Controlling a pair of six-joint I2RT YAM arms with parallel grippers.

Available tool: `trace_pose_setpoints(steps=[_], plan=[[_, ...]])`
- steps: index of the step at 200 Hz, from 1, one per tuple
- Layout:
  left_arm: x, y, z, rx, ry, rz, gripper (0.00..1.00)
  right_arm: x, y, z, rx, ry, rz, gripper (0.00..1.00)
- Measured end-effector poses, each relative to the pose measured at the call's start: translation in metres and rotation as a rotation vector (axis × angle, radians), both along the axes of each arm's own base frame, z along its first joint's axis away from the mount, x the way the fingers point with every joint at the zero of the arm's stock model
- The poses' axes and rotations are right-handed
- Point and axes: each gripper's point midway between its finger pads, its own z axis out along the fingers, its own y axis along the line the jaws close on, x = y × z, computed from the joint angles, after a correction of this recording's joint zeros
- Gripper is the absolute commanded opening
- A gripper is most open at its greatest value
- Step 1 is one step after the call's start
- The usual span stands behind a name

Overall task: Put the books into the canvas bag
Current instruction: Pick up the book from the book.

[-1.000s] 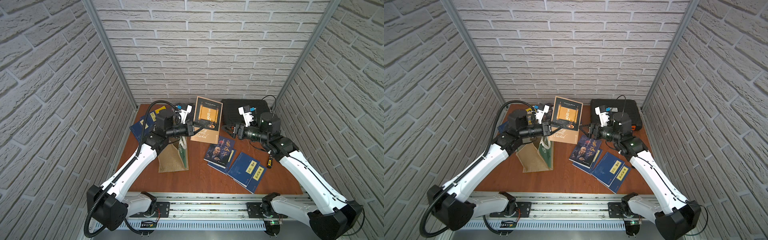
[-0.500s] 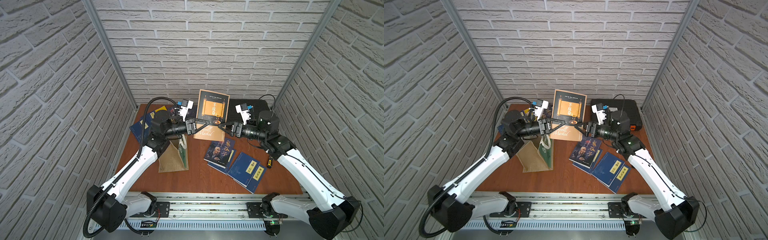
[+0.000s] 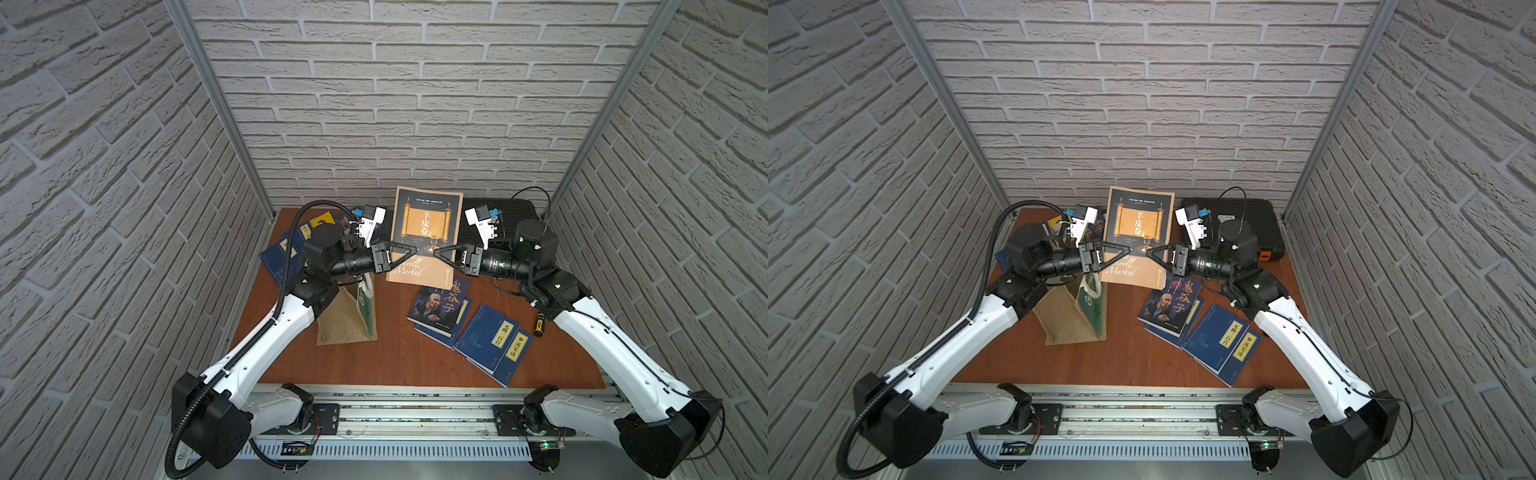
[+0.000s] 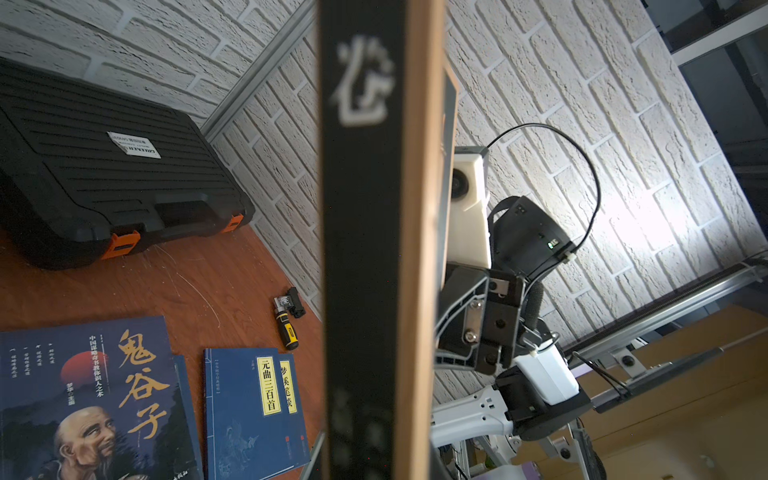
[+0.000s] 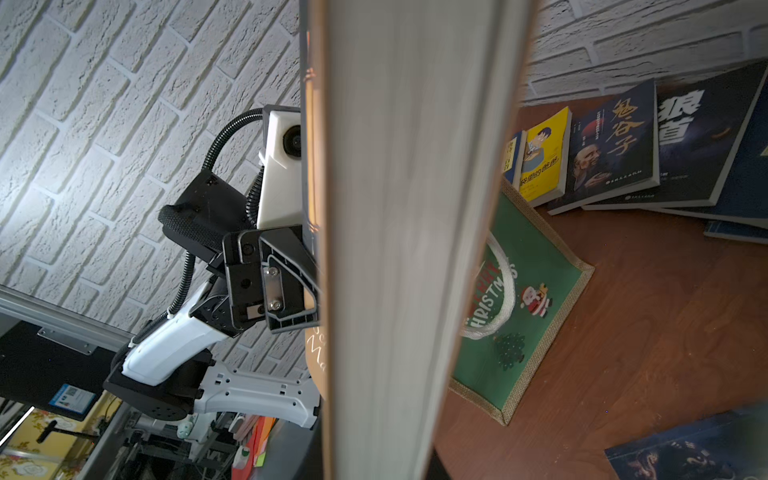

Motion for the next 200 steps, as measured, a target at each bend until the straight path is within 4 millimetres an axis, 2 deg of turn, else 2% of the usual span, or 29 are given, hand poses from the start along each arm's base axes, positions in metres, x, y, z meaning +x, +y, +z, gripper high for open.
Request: trace_pose_setpoints(steps=[14, 28, 36, 59, 81, 102, 128, 166, 174, 184, 192, 200], plan=[[0.001, 0.004, 0.000, 0.010, 0.005, 0.020, 0.42, -0.001, 0.000, -0.002, -0.008, 0.002, 0.001, 0.06], [0.004, 0.012, 0.001, 0.012, 0.015, 0.044, 0.41, -0.002, -0.001, -0.007, -0.024, 0.012, 0.001, 0.06], [0.007, 0.018, 0.003, 0.005, 0.023, 0.062, 0.37, -0.002, -0.001, -0.010, -0.033, 0.021, 0.000, 0.06], [0.014, 0.034, 0.011, -0.017, 0.035, 0.110, 0.16, -0.003, -0.001, -0.014, -0.045, 0.026, 0.008, 0.06], [0.010, 0.040, 0.018, -0.032, 0.032, 0.112, 0.09, -0.004, 0.002, -0.013, -0.042, 0.024, 0.030, 0.06], [0.009, 0.042, 0.020, -0.039, 0.041, 0.110, 0.10, -0.004, 0.008, -0.013, -0.040, 0.026, 0.053, 0.06], [0.012, 0.045, 0.020, -0.042, 0.047, 0.118, 0.23, 0.001, 0.014, -0.013, -0.045, 0.032, 0.067, 0.10], [0.005, 0.044, 0.018, -0.037, 0.052, 0.091, 0.22, 0.002, 0.029, -0.021, -0.059, 0.057, 0.109, 0.14], [0.004, 0.044, 0.017, -0.033, 0.055, 0.090, 0.18, 0.002, 0.032, -0.022, -0.059, 0.060, 0.117, 0.14], [0.002, 0.045, 0.016, -0.027, 0.057, 0.092, 0.07, 0.002, 0.034, -0.022, -0.060, 0.062, 0.127, 0.16], [0.002, 0.047, 0.016, -0.021, 0.052, 0.099, 0.00, 0.002, 0.036, -0.023, -0.061, 0.065, 0.132, 0.22], [0.000, 0.049, 0.015, -0.011, 0.045, 0.106, 0.00, 0.002, 0.038, -0.024, -0.064, 0.071, 0.139, 0.28]])
